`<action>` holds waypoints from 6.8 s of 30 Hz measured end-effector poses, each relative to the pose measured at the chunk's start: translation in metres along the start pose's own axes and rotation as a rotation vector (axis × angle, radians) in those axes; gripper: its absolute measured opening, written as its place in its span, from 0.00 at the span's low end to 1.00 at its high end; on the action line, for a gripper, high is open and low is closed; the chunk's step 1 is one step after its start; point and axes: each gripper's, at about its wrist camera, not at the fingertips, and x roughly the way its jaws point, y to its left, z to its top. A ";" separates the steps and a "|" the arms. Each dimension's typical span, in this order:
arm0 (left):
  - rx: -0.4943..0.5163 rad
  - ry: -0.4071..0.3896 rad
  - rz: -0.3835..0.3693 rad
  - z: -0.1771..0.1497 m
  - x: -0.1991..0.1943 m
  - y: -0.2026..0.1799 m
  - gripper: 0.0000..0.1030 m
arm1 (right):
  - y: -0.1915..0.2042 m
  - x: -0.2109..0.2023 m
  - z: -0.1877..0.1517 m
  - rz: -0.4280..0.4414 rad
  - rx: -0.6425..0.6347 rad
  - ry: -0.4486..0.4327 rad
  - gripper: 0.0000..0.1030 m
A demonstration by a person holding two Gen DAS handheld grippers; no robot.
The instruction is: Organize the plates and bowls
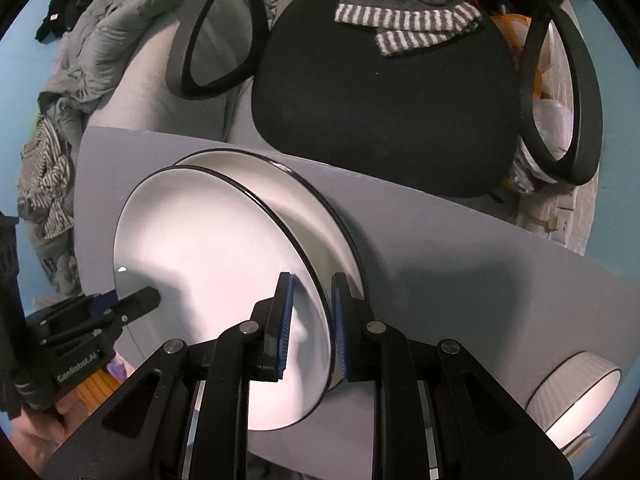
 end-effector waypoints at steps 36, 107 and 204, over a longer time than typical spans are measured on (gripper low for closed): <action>0.054 0.017 0.107 0.012 0.002 -0.020 0.30 | 0.030 0.000 0.010 -0.260 -0.069 0.123 0.26; 0.421 -0.322 -0.012 -0.156 -0.141 -0.053 0.77 | 0.048 -0.168 -0.204 -0.381 0.161 -0.406 0.66; 0.351 0.034 0.061 -0.165 0.082 -0.214 0.16 | -0.157 -0.031 -0.223 -0.109 0.089 -0.172 0.13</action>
